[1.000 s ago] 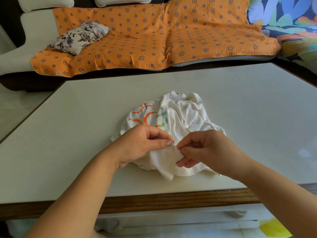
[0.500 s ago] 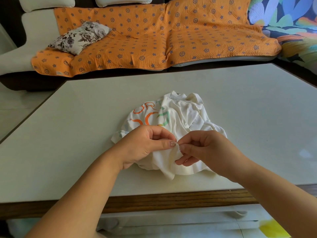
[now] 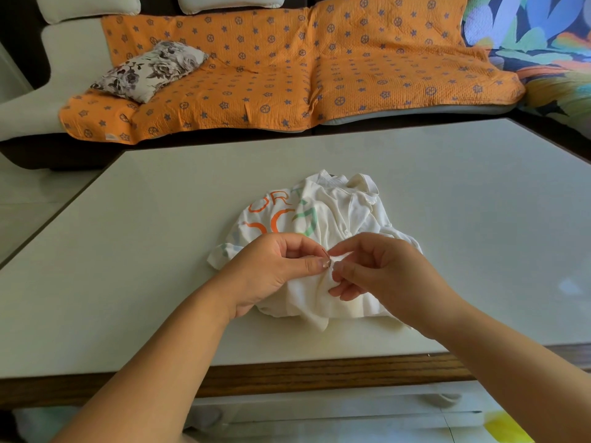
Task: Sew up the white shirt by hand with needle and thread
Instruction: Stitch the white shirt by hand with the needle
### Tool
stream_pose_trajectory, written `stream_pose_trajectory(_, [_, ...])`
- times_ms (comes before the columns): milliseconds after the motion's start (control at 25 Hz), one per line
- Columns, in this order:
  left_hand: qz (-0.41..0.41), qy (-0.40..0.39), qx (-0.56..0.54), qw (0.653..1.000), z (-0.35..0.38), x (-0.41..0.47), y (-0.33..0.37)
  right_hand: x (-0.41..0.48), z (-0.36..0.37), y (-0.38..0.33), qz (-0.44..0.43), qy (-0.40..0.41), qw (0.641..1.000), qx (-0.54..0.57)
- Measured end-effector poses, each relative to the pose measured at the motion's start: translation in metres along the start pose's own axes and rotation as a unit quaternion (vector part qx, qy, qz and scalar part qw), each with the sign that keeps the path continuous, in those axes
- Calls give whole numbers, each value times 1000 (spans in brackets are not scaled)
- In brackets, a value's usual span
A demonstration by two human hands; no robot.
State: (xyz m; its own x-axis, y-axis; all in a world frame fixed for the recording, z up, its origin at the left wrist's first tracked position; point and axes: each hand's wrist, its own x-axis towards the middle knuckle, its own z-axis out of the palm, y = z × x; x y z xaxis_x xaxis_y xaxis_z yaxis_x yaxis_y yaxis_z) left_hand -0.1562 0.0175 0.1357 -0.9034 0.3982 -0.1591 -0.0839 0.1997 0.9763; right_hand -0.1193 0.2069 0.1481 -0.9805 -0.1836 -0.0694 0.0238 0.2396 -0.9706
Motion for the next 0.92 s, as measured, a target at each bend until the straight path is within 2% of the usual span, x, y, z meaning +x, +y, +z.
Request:
stream_pose_trajectory(320, [-6,6,11,1000,4,0,0,2,4,4,-63,14,998,-27])
stream_pose_trajectory(440, [-17,15,8,1000,3,1,1,4,3,1,-81,63,992,-77])
stream_pose_trajectory(520, [-29,27,3,999,1,1,2,7,-1,-2,-82,102,989,-67])
stream_pose_trajectory(560, [-37,31,4,999,0,1,2,10,-4,-4,-74,107,991,-19])
stream_pose_trajectory(640, [-48,37,11,998,0,1,1,15,-8,-6,-29,81,984,156])
stream_pose_trajectory(720, [-51,35,21,998,1,1,0,20,-13,-7,29,50,941,333])
stream_pose_trajectory(760, [-51,30,28,998,0,1,0,23,-17,-5,45,49,919,388])
stream_pose_trajectory(840, [-51,21,42,998,-1,0,1,30,-24,0,48,62,893,443])
stream_pose_trajectory(920, [-52,21,52,997,-3,-1,1,37,-31,4,38,89,893,440])
